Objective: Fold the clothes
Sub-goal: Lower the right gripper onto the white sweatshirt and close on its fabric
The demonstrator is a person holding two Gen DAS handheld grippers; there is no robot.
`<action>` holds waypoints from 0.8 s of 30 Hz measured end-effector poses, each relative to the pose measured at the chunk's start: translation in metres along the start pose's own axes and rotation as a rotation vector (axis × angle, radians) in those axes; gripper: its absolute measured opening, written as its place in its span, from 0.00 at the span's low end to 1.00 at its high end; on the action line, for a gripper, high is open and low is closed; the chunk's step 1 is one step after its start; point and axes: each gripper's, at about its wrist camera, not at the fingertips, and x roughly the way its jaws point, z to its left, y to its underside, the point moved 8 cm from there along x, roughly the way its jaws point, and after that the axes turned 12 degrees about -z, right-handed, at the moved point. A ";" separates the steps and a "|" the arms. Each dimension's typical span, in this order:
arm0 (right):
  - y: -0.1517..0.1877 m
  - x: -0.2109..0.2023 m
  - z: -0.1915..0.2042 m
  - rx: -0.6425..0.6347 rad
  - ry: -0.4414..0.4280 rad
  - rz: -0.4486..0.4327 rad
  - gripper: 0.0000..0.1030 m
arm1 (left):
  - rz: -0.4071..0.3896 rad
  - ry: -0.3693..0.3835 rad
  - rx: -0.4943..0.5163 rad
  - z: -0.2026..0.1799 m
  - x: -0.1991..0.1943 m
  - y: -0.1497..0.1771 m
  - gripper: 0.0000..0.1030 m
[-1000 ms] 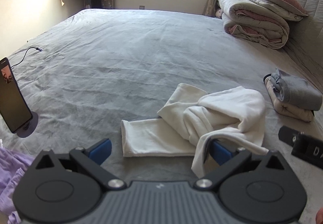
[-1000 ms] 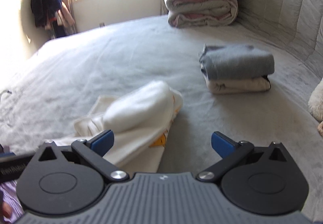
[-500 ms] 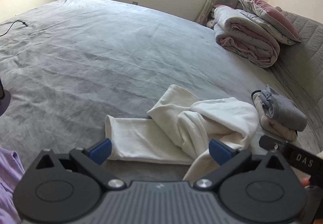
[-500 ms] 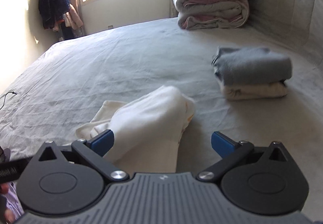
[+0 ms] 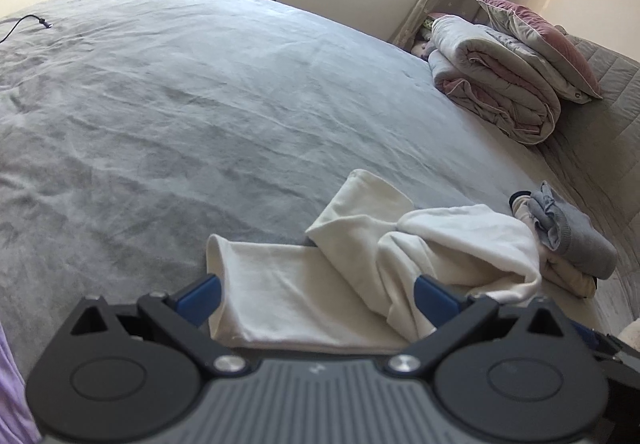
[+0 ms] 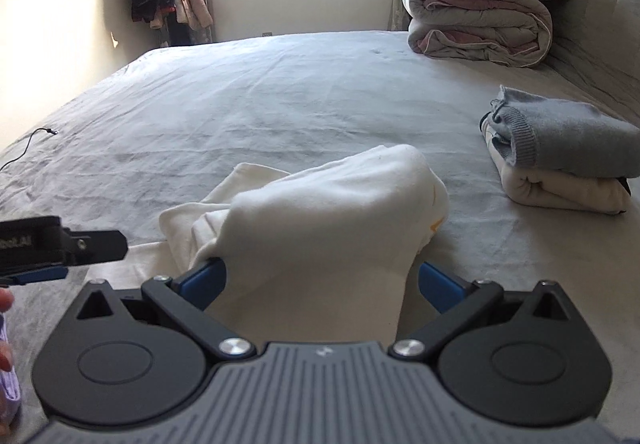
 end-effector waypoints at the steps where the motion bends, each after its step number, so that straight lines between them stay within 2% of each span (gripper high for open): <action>1: -0.003 -0.004 0.002 0.014 -0.015 -0.014 1.00 | 0.001 -0.005 -0.007 0.003 0.001 0.000 1.00; 3: -0.008 -0.010 0.006 0.040 -0.042 -0.043 1.00 | -0.005 -0.003 -0.018 0.007 0.001 -0.003 1.00; 7: -0.016 -0.013 0.014 0.054 -0.078 -0.096 0.99 | -0.005 0.067 -0.029 0.001 -0.001 -0.006 1.00; 9: -0.013 -0.007 0.013 0.054 -0.079 -0.079 0.86 | 0.004 0.080 -0.026 -0.002 -0.001 -0.004 1.00; 11: -0.008 -0.001 0.009 0.077 -0.074 -0.053 0.61 | 0.011 0.071 -0.012 -0.004 0.000 -0.001 1.00; 12: -0.005 0.001 0.006 0.095 -0.075 -0.042 0.58 | 0.014 0.064 -0.006 -0.005 0.000 0.000 1.00; 16: -0.005 -0.003 0.004 0.131 -0.105 -0.034 0.18 | 0.020 0.016 -0.012 -0.001 0.001 0.002 0.99; 19: -0.007 -0.009 0.005 0.131 -0.118 -0.036 0.18 | 0.041 -0.006 -0.044 0.005 0.001 0.002 0.97; 24: -0.013 -0.020 -0.006 0.184 -0.122 -0.043 0.17 | 0.088 0.018 -0.126 0.012 0.005 0.006 0.87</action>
